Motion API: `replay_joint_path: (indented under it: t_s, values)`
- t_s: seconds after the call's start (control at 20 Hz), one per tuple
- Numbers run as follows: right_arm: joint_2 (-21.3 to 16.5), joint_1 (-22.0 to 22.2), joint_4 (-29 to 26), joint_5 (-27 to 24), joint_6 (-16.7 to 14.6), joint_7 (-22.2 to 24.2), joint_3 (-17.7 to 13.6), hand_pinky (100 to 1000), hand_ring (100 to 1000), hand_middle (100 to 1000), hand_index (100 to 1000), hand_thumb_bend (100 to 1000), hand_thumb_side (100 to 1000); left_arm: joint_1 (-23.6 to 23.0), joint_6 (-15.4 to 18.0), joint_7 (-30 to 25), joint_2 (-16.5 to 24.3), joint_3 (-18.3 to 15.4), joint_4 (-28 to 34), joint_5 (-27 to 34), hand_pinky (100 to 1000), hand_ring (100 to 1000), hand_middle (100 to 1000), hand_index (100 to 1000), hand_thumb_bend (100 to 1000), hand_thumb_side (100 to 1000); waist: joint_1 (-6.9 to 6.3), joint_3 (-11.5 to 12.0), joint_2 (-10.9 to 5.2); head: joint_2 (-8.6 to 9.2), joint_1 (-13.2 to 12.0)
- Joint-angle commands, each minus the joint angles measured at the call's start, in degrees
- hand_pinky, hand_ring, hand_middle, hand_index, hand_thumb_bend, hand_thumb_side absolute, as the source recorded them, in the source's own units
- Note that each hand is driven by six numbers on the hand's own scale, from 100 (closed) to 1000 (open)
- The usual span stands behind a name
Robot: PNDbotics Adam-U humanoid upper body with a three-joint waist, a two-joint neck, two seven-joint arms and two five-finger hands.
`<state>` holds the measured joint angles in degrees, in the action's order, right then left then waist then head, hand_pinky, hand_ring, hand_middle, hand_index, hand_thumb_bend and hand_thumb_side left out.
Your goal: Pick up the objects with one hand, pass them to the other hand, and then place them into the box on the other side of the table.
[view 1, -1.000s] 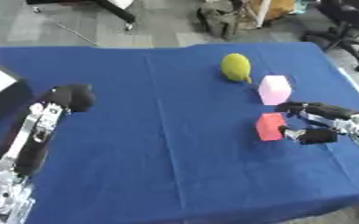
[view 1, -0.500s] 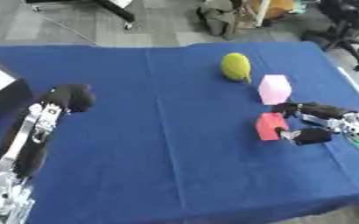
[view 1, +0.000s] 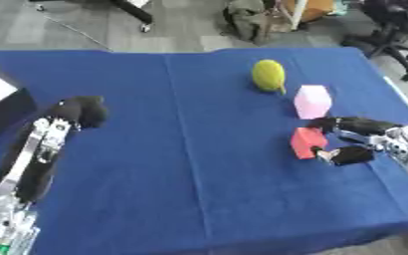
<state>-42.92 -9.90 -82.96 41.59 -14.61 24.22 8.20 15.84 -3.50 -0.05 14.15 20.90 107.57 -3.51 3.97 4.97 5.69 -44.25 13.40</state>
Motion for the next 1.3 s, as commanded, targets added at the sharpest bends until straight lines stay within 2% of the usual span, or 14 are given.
replay_joint_path:
  t_s: [0.05, 0.3, 0.55, 0.8, 1.0, 1.1, 1.3]
  values:
    - [-0.7, -0.8, 0.4, 1.0, -0.2, 0.0, -0.4, 836, 852, 995, 1000, 100, 871, 1.1, 0.1, -0.3, 0.5, 0.0, 1.2, -0.4, 764, 702, 638, 785, 130, 971, 0.01, 0.1, -0.29, 0.13, 0.2]
    - [-0.1, -1.3, 1.5, 1.8, -0.1, -0.6, -0.5, 832, 846, 979, 1000, 100, 839, 1.2, 0.1, -0.4, 0.6, 0.1, 1.2, -0.4, 764, 702, 638, 785, 130, 972, 0.15, 0.4, -0.14, 0.13, 0.4]
    - [0.5, -1.9, 2.8, 2.4, -0.1, -1.8, -0.7, 825, 837, 930, 1000, 100, 768, 1.4, 0.1, -0.5, 0.7, 0.2, 1.3, -0.4, 764, 701, 637, 785, 130, 972, 0.27, 0.7, 0.04, 0.13, 0.6]
    - [0.9, -2.1, 3.2, 3.0, -0.3, -4.4, -0.8, 808, 818, 804, 1000, 100, 564, 1.4, 0.1, -0.5, 0.8, 0.3, 1.3, -0.4, 763, 701, 637, 785, 130, 973, 0.36, 0.9, 0.11, 0.13, 0.5]
    - [1.2, -2.1, 3.2, 3.6, -0.2, -7.8, -1.1, 792, 791, 687, 1000, 100, 352, 1.4, 0.1, -0.5, 0.8, 0.3, 1.3, -0.4, 763, 701, 638, 784, 130, 973, 0.37, 0.9, 0.14, 0.13, 0.5]
    - [1.3, -2.1, 3.3, 4.0, -0.2, -9.9, -1.1, 780, 769, 629, 1000, 100, 309, 1.3, 0.1, -0.5, 0.8, 0.3, 1.3, -0.4, 763, 701, 638, 784, 130, 974, 0.37, 0.8, 0.14, 0.13, 0.5]
    - [1.6, -2.0, 3.2, 4.9, -0.4, -15.6, -1.4, 753, 707, 510, 971, 100, 291, 1.4, 0.0, -0.4, 0.7, 0.3, 1.3, -0.5, 762, 701, 638, 784, 130, 974, 0.35, 0.8, 0.18, 0.13, 0.4]
